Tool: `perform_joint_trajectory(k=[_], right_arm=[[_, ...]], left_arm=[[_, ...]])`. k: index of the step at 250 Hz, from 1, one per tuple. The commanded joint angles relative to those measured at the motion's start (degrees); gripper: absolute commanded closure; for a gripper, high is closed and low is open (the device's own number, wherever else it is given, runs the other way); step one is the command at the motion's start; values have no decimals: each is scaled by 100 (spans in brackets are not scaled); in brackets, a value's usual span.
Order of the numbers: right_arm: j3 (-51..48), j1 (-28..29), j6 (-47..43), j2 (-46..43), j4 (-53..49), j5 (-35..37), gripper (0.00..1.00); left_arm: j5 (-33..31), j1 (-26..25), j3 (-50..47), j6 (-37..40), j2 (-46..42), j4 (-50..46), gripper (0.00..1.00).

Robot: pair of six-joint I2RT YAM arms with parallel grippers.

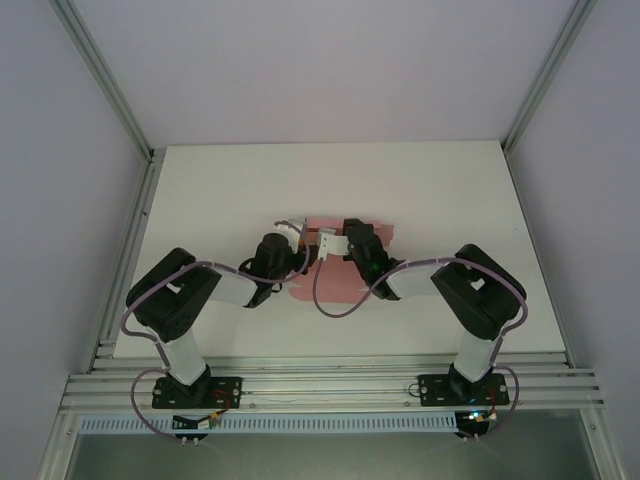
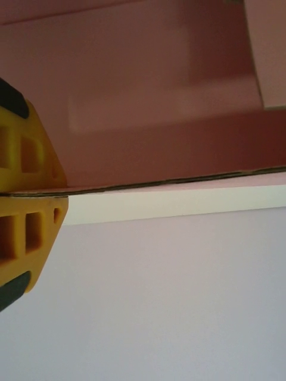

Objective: Assemble paper box

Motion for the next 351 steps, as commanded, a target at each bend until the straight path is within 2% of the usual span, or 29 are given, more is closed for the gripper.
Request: perform_joint_trajectory(k=[1,55,74,91,101,118,139,147,168,176,179,207,232,279,351], right_arm=[[-141,126,549,-182,-1127,-629,100],[19,122,880,-425,-2104,-1045,100],[67,124,962,-423,-2270,-1062,100],[97,121,967,-381,-2291,-1019,100],[105,118,954,-338,-2247,-960,100],[98,117,929,-322,-2185,-867,100],[99,120,994,-353,-2221,-751,100],[93,124,1022,-391,-2263,-757,100],[70,117,1188,-472,-2379,-790,100],[69,116,1249,-497,-2446,-801,100],[68,119,1266,-507,-2449,-799,100],[96,156,1448,-538,-2583,-768,100],[114,170,1576,-577,-2562,-828,100],[105,174,1737,-708,-2535,-962,100],[193,173,1822,-636,-2332,-866,100]], left_arm=[[-600,22,-113,-151,277,1240,61],[-470,9,248,-88,426,806,64],[-379,9,202,29,348,810,68],[-476,1,237,15,291,653,80],[-560,5,262,-19,253,524,81],[-1038,-67,352,-76,145,153,81],[-2019,-237,571,-222,-1,-627,82],[-2407,-287,658,-365,-21,-923,80],[-3188,-367,801,-710,-55,-1542,89],[-3607,-414,855,-922,-53,-1766,98],[-3686,-420,873,-969,-54,-1839,100],[-3977,-515,1054,-1243,-38,-2358,100],[-4660,-700,1300,-1255,99,-2606,100],[-5010,-757,1680,-1548,295,-3122,100],[-4931,-795,1944,-1614,360,-3689,100]])
